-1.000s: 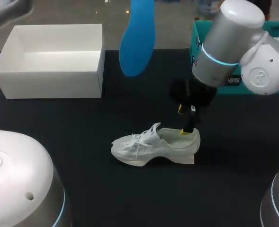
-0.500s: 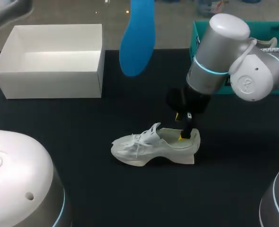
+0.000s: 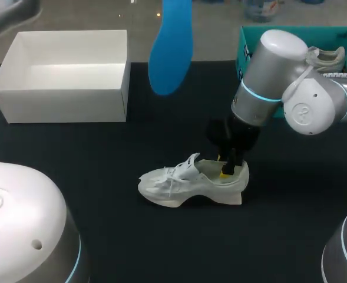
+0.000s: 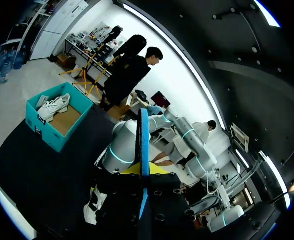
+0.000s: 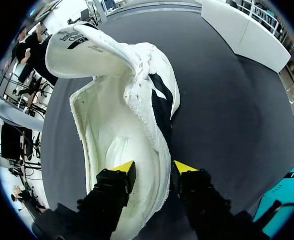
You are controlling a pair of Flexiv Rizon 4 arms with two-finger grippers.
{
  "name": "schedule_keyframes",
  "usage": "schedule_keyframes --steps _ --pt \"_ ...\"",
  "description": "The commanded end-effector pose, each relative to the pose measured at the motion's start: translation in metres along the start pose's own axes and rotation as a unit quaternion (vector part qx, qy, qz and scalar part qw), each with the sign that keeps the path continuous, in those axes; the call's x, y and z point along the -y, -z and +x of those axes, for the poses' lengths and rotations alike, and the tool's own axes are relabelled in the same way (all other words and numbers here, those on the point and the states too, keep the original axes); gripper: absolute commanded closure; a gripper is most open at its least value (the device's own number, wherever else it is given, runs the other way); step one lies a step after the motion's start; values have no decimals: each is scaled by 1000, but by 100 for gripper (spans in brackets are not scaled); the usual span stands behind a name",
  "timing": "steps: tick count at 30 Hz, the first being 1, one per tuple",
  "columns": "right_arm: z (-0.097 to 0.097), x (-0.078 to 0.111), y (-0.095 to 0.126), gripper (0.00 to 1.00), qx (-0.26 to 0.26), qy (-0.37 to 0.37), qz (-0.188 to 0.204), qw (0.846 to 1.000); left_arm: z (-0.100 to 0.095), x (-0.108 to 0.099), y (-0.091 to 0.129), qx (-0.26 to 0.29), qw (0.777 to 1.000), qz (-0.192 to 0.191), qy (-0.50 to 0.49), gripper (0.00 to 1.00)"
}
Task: Take the shoe out of the shoebox, open the shoe tongue, remove and reinsert the insole, then place the shoe into the shoebox
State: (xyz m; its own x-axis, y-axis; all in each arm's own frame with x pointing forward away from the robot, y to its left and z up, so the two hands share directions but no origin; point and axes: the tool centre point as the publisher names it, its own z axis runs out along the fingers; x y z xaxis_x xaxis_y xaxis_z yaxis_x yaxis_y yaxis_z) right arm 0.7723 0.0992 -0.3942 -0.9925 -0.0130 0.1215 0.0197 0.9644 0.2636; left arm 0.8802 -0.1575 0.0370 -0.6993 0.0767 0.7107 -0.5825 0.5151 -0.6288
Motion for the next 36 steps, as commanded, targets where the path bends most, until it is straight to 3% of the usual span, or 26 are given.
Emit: schedule_keyframes --steps 1,10,20,22,23,36 --pt "4 3 -3 100 2 -1 -5 1000 -1 1 1 -1 1000 -2 0 100" --pt "8 1 23 100 13 -1 -11 1000 -1 1 1 -1 1000 -2 0 100" --pt "15 -2 101 100 51 3 5 999 -1 1 1 -1 1000 -2 0 100" --pt "13 -2 111 100 33 3 4 999 -1 1 1 -1 1000 -2 0 100" --pt "11 -1 115 100 21 15 -15 1000 -1 1 1 -1 1000 -2 0 100" --pt "11 -1 115 100 21 15 -15 1000 -1 1 1 -1 1000 -2 0 100"
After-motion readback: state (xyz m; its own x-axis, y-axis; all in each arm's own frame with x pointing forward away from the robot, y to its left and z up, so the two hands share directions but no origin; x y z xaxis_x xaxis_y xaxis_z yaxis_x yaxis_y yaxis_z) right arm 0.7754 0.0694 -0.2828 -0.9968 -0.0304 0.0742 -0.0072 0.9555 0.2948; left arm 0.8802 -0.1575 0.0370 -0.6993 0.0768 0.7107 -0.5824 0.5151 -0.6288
